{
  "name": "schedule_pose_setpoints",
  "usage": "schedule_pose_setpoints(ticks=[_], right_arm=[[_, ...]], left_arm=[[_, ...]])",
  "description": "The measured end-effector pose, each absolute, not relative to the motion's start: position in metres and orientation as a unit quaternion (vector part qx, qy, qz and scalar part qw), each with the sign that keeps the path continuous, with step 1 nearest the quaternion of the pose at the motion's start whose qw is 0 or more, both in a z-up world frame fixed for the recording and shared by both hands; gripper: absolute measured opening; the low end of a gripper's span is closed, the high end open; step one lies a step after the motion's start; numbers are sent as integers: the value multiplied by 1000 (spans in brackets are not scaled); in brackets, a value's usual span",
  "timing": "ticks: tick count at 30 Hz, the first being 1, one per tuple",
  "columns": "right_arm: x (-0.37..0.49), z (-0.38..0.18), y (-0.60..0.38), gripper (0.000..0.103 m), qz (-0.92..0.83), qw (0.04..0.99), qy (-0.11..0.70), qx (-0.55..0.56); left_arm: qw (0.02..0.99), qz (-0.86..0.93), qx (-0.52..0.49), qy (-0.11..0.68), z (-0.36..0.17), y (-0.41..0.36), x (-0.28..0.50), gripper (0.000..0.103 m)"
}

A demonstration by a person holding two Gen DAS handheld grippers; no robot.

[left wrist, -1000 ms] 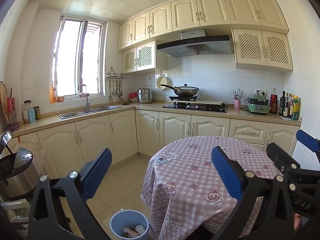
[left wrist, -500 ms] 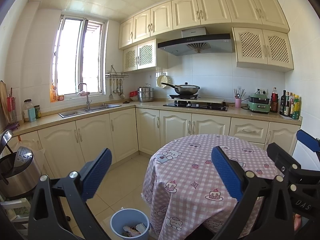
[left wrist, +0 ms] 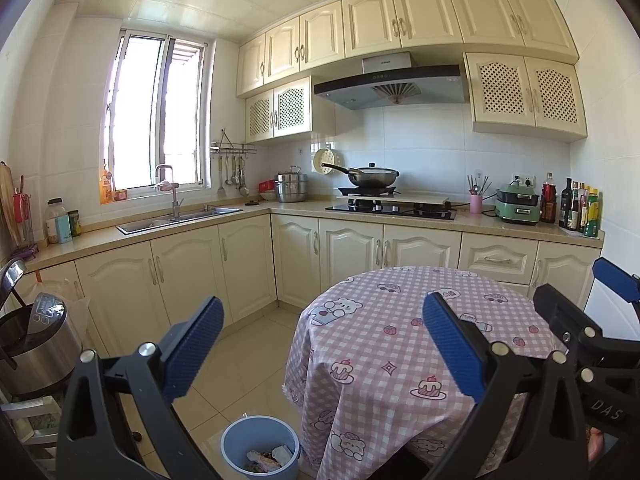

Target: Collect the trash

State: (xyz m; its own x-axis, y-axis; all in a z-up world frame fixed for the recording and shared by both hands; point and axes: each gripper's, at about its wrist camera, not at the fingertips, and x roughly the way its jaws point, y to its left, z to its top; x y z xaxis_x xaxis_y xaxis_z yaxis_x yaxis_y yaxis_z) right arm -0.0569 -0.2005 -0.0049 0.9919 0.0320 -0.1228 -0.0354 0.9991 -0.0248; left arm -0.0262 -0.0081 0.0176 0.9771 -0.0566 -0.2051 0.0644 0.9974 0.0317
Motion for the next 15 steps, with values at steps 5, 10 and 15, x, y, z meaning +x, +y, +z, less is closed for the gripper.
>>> schedule_pose_setpoints(ticks=[5,10,15], right_arm=[[-56,-6,-201,96,17,998,63,-13],[-54,-8,-202,96,19,998,64,-14],[-51,-9,-201,96,23,998,65,-14]], left_arm=[[994,-31,19,104,16,-7,-25,98],[994,-31,19,105,15,-7,-25,98],[994,-30,19,106,15,-6,-24,98]])
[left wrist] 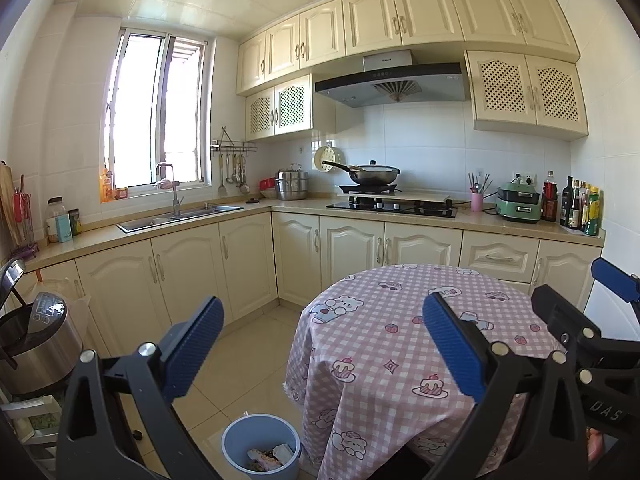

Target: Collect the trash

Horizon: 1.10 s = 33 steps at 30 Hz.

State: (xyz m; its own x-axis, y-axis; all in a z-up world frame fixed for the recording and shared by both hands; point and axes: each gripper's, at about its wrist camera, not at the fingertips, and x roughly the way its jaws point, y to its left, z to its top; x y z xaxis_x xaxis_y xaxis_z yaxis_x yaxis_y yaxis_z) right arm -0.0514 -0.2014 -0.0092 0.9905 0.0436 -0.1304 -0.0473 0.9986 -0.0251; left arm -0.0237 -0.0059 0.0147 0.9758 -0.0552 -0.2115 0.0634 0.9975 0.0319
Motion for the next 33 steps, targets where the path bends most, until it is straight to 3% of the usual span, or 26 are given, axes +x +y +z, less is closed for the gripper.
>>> schedule_pose_setpoints(ticks=[33], right_arm=[[5,-19,-189,96,59,993,98,-18]], left_arm=[[988,7,14,152,-5,16,30,98]])
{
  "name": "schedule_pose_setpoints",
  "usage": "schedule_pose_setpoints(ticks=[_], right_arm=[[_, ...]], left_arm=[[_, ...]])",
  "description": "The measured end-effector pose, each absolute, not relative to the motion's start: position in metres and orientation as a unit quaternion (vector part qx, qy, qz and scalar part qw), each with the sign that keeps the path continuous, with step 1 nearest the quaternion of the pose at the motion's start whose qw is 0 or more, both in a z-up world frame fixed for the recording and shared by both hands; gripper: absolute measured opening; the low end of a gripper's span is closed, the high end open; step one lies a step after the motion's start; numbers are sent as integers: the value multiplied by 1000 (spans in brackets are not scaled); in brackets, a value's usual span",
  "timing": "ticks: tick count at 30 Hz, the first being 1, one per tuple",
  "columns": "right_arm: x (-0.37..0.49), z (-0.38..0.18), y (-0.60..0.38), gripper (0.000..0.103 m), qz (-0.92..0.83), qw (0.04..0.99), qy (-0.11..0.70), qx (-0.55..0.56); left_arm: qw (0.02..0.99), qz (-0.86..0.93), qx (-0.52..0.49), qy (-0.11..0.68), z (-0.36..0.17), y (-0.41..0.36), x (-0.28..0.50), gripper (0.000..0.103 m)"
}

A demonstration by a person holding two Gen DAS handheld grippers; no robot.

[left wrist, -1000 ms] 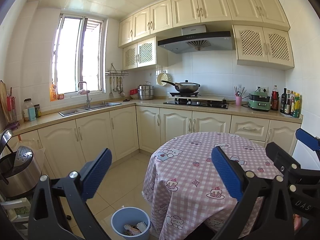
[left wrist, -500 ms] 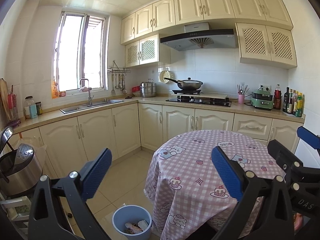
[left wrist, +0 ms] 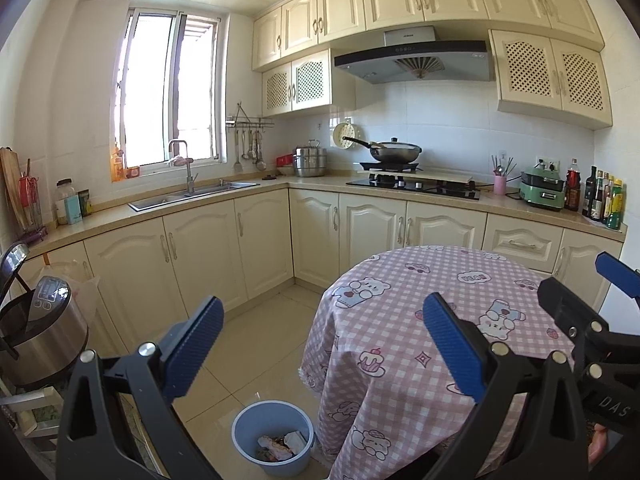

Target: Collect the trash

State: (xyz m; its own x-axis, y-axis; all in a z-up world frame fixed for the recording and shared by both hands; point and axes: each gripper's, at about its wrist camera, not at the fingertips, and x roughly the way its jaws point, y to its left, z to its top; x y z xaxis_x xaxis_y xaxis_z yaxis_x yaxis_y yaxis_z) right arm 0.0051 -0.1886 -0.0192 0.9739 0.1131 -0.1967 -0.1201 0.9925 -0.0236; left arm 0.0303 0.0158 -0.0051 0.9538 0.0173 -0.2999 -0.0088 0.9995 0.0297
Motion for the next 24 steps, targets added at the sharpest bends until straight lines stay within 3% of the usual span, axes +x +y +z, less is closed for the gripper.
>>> schedule_pose_setpoints(ticks=[24], right_arm=[[114,-47,-221,95,66,985,162,-3]], left_arm=[[972,43,30,227,-38,7,147,98]])
